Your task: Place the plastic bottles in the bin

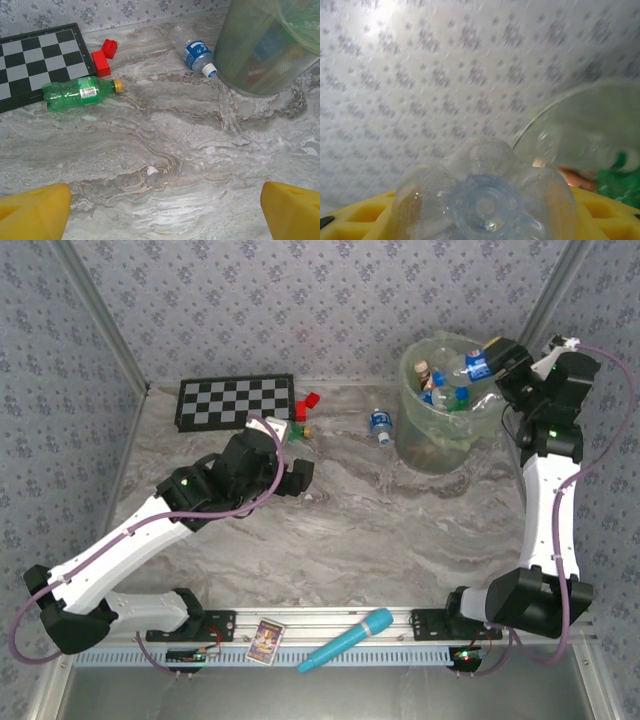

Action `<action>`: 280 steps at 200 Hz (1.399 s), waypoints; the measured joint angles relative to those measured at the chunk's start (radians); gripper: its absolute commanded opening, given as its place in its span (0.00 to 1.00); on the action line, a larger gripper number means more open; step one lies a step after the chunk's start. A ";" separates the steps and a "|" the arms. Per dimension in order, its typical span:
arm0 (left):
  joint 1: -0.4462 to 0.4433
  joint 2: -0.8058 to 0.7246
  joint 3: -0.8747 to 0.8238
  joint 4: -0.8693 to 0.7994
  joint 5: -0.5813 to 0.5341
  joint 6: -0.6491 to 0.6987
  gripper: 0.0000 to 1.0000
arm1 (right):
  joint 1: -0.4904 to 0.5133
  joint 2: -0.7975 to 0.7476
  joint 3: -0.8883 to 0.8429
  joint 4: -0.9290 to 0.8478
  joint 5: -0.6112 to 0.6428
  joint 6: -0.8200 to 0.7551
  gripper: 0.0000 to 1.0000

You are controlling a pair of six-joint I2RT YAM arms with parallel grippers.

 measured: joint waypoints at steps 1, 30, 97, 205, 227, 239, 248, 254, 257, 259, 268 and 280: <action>0.000 0.000 -0.001 0.002 0.000 0.000 0.97 | 0.000 0.000 0.003 -0.002 0.010 -0.008 0.52; 0.000 0.004 -0.019 0.037 0.004 -0.019 0.97 | 0.032 -0.002 0.037 -0.011 0.235 -0.157 0.51; 0.000 -0.019 -0.140 0.120 0.011 -0.098 0.97 | 0.082 0.145 0.166 0.012 0.526 -0.394 0.51; 0.000 -0.073 -0.174 0.130 -0.039 -0.112 1.00 | 0.193 0.410 0.345 -0.104 0.689 -0.564 1.00; 0.001 -0.073 -0.174 0.130 -0.049 -0.112 1.00 | 0.200 0.407 0.356 -0.107 0.705 -0.567 1.00; 0.002 -0.073 -0.174 0.130 -0.051 -0.112 1.00 | 0.203 0.404 0.356 -0.110 0.709 -0.567 1.00; 0.003 -0.073 -0.175 0.130 -0.051 -0.112 1.00 | 0.204 0.402 0.356 -0.111 0.711 -0.567 1.00; 0.005 -0.073 -0.175 0.130 -0.053 -0.112 1.00 | 0.206 0.399 0.356 -0.112 0.712 -0.567 1.00; 0.006 -0.073 -0.176 0.130 -0.053 -0.113 1.00 | 0.206 0.397 0.356 -0.114 0.711 -0.567 1.00; 0.007 -0.073 -0.176 0.130 -0.053 -0.113 1.00 | 0.206 0.396 0.356 -0.114 0.711 -0.567 0.99; 0.008 -0.073 -0.176 0.128 -0.053 -0.113 1.00 | 0.208 0.391 0.356 -0.118 0.711 -0.566 1.00; 0.015 -0.073 -0.177 0.126 -0.053 -0.121 1.00 | 0.209 0.381 0.356 -0.122 0.704 -0.562 0.99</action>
